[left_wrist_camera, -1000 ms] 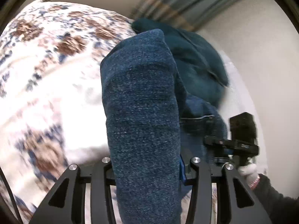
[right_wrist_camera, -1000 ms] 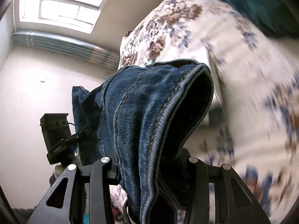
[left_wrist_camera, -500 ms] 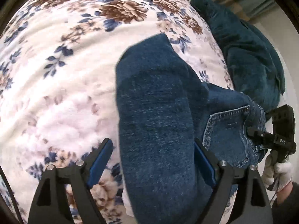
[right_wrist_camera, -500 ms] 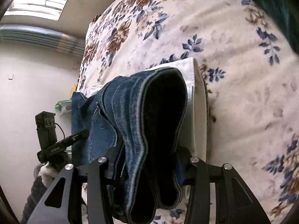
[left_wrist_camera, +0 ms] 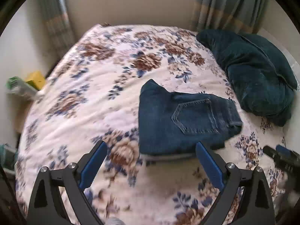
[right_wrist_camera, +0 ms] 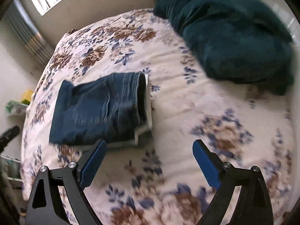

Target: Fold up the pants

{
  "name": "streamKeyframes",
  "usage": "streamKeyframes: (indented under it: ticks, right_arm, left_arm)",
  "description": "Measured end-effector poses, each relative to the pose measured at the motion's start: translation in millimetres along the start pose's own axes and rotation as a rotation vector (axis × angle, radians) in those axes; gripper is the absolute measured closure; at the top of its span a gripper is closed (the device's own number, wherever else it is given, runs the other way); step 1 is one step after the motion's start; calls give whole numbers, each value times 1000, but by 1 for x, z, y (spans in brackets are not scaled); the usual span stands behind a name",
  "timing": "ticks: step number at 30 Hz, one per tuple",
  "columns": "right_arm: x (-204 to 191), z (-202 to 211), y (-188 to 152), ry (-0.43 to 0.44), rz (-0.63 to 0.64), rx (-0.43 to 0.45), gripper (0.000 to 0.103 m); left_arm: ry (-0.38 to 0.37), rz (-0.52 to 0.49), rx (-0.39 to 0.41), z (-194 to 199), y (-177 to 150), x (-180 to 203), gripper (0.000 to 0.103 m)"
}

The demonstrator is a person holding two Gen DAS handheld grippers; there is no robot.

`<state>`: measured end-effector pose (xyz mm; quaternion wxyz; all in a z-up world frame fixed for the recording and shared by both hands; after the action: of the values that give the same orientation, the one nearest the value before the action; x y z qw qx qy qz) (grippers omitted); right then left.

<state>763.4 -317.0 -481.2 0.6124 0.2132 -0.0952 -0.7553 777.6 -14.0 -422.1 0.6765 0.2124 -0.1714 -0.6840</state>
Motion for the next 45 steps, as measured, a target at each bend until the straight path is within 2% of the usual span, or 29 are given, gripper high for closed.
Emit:
streamKeyframes:
  ticks: [5, 8, 13, 17, 24, 34, 39, 45]
  right_arm:
    - [-30, 102, -57, -36, 82, 36, 8]
    - [-45, 175, -87, -66, 107, 100, 8]
    - [-69, 299, -134, -70, 106, 218, 8]
    - [-91, 384, -179, -80, 107, 272, 8]
    - [-129, 511, -266, -83, 105, 343, 8]
    - [-155, 636, -353, -53, 133, 428, 8]
    - [-160, 679, -373, -32, 166, 468, 8]
    - [-157, 705, -389, 3, 181, 470, 8]
  left_arm:
    - [33, 34, 66, 94, -29, -2, 6]
    - [32, 34, 103, 153, -50, -7, 6]
    - [-8, 34, 166, 249, -89, -20, 6]
    - [-24, 25, 219, 323, -122, -41, 6]
    - [-7, -21, 288, 420, -173, -67, 6]
    - [18, -12, 366, 515, -223, -84, 6]
    - [41, -8, 409, 550, -242, -83, 6]
    - [36, -2, 418, 570, -256, -75, 6]
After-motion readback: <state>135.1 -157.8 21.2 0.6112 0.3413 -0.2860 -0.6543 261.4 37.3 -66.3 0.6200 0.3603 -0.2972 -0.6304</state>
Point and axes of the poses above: each gripper's, at about its wrist camera, not at the fingertips, and z roughly against the way its jaws point, x to its right, y to its top, the point moved 8 cm from there along -z, roughly the way its jaws point, and after that the axes turned 7 degrees about y, right-handed, at the moved point
